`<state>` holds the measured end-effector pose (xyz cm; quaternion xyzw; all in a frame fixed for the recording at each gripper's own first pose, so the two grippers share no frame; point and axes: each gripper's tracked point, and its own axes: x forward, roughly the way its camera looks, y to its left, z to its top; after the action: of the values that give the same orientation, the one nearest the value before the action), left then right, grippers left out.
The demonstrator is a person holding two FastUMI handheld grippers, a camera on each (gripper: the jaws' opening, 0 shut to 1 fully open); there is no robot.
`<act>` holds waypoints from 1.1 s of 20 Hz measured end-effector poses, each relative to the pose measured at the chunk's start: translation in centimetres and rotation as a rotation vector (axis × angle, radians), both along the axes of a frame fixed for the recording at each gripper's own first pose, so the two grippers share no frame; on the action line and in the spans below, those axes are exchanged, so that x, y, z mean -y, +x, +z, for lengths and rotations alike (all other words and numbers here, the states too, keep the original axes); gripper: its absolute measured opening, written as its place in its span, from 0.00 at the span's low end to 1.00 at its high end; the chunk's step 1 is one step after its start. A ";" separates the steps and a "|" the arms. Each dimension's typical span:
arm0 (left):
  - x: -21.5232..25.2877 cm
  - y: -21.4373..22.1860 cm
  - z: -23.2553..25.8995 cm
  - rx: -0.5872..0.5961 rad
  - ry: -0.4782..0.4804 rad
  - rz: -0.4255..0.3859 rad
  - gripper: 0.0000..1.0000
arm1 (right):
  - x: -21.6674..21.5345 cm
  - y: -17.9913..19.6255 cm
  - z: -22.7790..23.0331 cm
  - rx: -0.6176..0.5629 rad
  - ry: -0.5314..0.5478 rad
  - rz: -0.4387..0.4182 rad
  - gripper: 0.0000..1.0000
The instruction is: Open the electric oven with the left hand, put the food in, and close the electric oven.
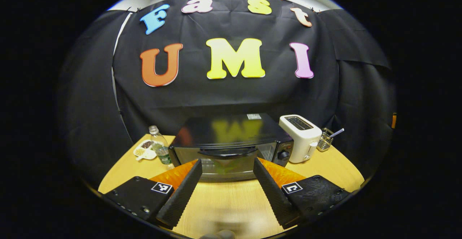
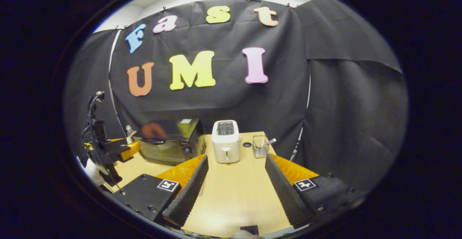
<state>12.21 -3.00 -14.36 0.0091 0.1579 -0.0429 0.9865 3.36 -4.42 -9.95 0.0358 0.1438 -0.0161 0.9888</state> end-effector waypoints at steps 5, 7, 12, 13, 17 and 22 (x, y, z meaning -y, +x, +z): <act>-3.5 -4.6 9.3 0.126 0.022 0.020 0.95 | -3.3 0.2 5.3 0.106 -0.044 0.058 1.00; -5.1 -6.4 12.9 0.176 -0.011 0.054 0.95 | -5.0 0.2 7.4 0.147 -0.048 0.089 1.00; -9.2 -10.3 19.5 0.276 -0.041 0.139 0.95 | -7.1 -0.2 11.9 0.239 -0.062 0.103 0.91; -9.2 -10.8 20.5 0.300 -0.050 0.144 0.95 | -7.4 -0.3 12.6 0.250 -0.052 0.099 0.91; -9.5 -12.0 22.3 0.335 -0.071 0.138 0.92 | -8.1 -0.5 14.7 0.279 -0.038 0.086 0.91; -9.7 -12.4 21.9 0.318 -0.074 0.124 0.92 | -8.6 -1.2 15.2 0.289 -0.042 0.077 0.91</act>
<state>-0.17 6.69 7.50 -0.0302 -0.0014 0.0144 0.9994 2.15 4.21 5.23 0.0114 0.0007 0.0242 0.9996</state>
